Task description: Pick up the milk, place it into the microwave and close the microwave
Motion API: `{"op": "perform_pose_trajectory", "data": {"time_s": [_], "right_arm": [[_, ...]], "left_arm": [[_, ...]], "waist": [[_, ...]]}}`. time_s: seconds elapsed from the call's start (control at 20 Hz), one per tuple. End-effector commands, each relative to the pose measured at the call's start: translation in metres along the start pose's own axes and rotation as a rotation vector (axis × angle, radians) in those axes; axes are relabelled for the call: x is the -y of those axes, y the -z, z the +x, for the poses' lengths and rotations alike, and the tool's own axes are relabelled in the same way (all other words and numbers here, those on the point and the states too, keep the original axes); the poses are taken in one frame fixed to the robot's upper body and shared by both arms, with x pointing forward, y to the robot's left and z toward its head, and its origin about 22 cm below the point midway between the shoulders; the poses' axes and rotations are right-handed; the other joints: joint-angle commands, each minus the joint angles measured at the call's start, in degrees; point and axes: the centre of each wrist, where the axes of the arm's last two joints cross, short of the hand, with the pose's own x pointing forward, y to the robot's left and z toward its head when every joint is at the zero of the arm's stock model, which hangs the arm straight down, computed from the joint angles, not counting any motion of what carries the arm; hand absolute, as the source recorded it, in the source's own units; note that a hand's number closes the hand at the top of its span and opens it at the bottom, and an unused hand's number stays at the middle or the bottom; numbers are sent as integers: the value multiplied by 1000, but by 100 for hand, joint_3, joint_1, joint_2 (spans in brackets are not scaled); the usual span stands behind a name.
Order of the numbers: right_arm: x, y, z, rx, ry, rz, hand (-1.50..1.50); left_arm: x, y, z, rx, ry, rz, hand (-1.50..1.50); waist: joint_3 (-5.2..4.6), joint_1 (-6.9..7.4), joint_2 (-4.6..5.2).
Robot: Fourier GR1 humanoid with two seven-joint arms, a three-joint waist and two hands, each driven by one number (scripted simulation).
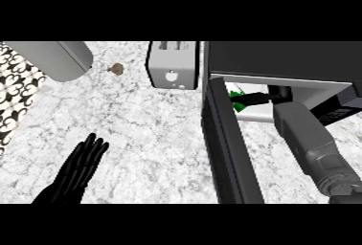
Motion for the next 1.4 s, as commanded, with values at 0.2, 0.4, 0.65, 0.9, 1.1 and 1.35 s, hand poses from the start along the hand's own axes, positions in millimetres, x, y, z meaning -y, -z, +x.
{"op": "perform_pose_trajectory", "data": {"time_s": [0.2,0.4,0.65,0.9,1.1,1.35], "right_arm": [[10,-38,-30,0,147,46,-150],[8,-55,-41,8,212,91,-150],[22,-75,-53,26,202,96,-150],[42,-106,-66,40,232,98,-150],[46,-118,-68,25,213,146,-150],[76,-133,-66,43,214,138,-150]], "left_arm": [[12,5,-25,-38,-38,-94,-150],[11,24,-31,-77,-3,-204,-150],[22,36,-39,-81,52,-293,150],[39,44,-59,-154,29,-332,150],[50,54,-76,-139,128,-335,150],[78,58,-92,-240,130,-484,150]], "waist": [[-7,-166,-70],[-15,-346,-142],[-21,-424,-184],[-22,-483,-195],[-37,-705,-255],[-37,-776,-257]]}}
